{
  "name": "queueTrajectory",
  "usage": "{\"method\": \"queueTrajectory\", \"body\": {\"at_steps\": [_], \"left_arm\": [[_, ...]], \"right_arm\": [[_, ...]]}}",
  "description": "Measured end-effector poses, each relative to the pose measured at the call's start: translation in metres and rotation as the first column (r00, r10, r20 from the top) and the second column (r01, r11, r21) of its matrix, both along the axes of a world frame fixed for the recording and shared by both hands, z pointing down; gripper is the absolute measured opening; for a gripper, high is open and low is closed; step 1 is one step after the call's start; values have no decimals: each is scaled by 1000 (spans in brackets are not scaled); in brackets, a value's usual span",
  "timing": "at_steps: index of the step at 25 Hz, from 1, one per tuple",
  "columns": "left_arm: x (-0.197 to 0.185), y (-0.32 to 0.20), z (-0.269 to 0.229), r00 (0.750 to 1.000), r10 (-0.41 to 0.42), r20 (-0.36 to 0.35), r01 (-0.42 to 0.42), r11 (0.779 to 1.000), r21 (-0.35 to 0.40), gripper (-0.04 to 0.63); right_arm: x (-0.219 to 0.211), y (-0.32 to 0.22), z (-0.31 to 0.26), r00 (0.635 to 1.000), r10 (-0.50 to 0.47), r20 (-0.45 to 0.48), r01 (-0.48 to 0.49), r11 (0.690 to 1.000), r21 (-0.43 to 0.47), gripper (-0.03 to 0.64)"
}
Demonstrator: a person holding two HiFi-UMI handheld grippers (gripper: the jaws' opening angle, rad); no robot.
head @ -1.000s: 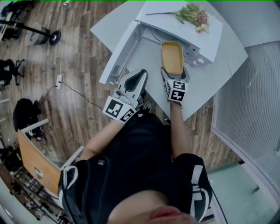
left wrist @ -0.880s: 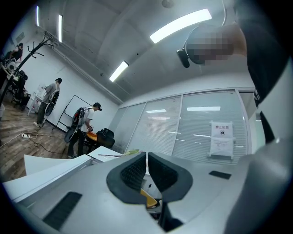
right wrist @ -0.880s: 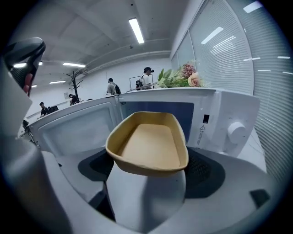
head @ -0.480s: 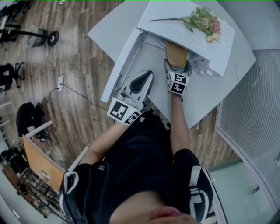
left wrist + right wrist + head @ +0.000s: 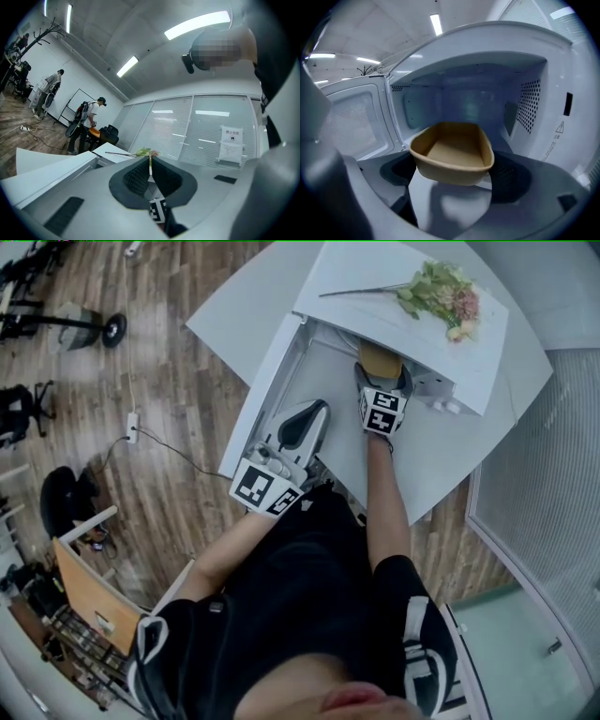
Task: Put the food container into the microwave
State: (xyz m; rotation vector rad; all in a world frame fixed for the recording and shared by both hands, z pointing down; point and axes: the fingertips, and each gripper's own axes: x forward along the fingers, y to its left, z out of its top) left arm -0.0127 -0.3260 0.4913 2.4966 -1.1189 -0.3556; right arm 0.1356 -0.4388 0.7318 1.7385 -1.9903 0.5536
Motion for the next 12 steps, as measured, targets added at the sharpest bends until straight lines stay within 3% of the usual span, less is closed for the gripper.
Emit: {"method": "queueTrajectory", "body": {"at_steps": [12], "left_arm": [[-3,-4,3,1000,5,-12,-5,1000,-16,34]], "right_arm": [[3,-39,11,1000,10,-13,-10,1000,-23,482]]}}
